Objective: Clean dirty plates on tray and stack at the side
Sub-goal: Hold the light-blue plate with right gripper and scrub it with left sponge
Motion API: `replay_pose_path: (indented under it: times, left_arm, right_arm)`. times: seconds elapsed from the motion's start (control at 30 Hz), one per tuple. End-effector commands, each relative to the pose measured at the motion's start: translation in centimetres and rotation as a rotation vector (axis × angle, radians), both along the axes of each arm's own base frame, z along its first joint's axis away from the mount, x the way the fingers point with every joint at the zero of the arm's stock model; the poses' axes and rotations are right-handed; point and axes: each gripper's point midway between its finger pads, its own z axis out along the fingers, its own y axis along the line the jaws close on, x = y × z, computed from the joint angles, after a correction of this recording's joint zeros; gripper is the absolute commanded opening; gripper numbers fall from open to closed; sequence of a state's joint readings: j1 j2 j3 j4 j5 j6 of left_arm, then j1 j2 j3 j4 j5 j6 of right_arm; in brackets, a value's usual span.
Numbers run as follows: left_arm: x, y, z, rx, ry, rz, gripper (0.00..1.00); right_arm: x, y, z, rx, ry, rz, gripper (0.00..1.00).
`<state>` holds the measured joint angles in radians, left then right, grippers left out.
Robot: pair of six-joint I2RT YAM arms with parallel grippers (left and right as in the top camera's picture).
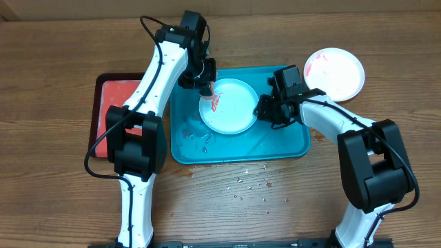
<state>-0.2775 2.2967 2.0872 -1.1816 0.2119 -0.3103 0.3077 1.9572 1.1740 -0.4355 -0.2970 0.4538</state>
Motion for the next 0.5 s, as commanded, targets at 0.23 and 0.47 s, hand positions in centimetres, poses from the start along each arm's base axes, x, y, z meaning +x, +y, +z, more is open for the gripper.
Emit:
replay_pose_path:
  times: [0.23, 0.47]
  left_arm:
    - [-0.4, -2.0, 2.0, -0.084, -0.052, -0.151, 0.04]
    - [-1.6, -3.9, 1.8, -0.107, -0.031, -0.206, 0.04]
  right_arm:
    - [-1.0, 0.6, -1.7, -0.089, 0.048, -0.112, 0.11]
    - [-0.5, 0.8, -1.7, -0.082, 0.031, -0.112, 0.07]
